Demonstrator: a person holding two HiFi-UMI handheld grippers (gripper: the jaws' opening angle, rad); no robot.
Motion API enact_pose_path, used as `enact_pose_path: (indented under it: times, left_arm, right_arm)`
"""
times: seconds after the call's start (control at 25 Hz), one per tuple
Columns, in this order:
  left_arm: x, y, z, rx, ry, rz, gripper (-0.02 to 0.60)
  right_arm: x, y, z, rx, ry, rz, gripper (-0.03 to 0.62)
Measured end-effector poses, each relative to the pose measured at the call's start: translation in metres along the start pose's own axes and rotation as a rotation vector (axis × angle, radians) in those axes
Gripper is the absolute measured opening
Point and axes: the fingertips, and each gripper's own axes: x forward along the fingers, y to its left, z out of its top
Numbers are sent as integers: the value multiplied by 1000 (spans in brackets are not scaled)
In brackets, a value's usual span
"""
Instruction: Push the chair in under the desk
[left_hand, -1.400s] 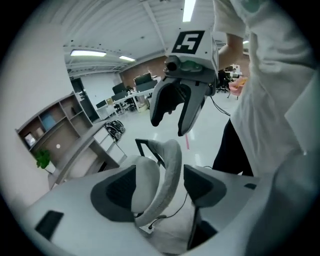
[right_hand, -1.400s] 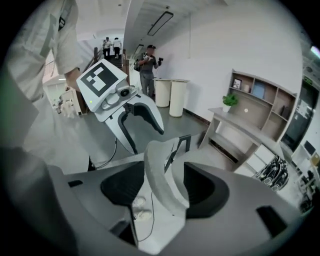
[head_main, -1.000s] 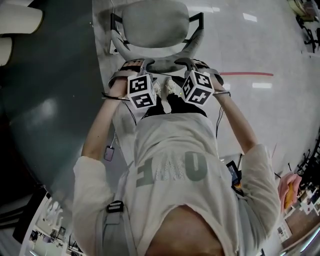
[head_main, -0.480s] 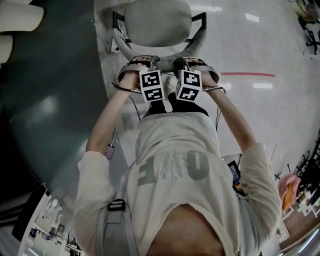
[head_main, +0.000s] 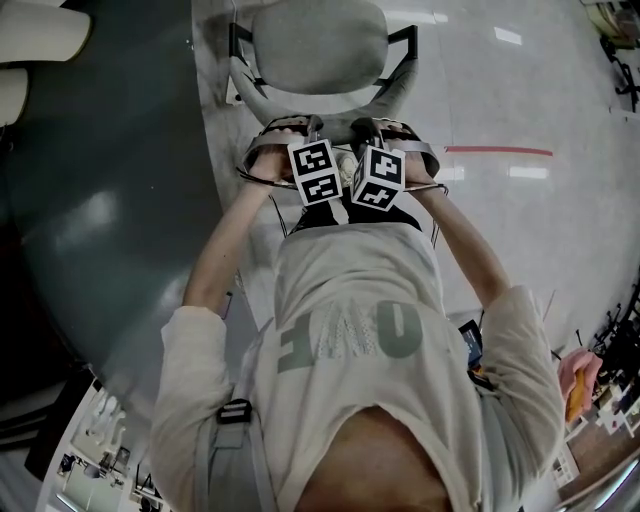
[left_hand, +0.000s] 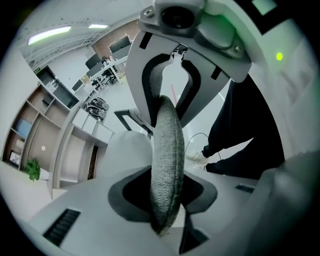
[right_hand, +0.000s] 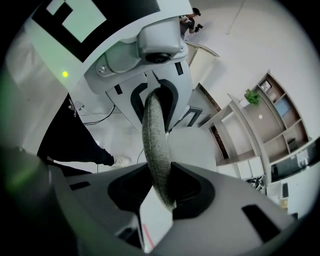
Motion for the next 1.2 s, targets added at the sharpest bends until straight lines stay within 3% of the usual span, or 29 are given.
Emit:
enact_pose_path:
  times: [0.88, 1.2]
  left_arm:
    - [8, 35, -1, -51, 14, 31, 146]
    - [6, 52, -1, -29, 8, 33, 146]
  right_arm:
    - [6, -33, 5, -19, -5, -16, 109]
    - [11, -51, 3, 12, 18, -28, 112]
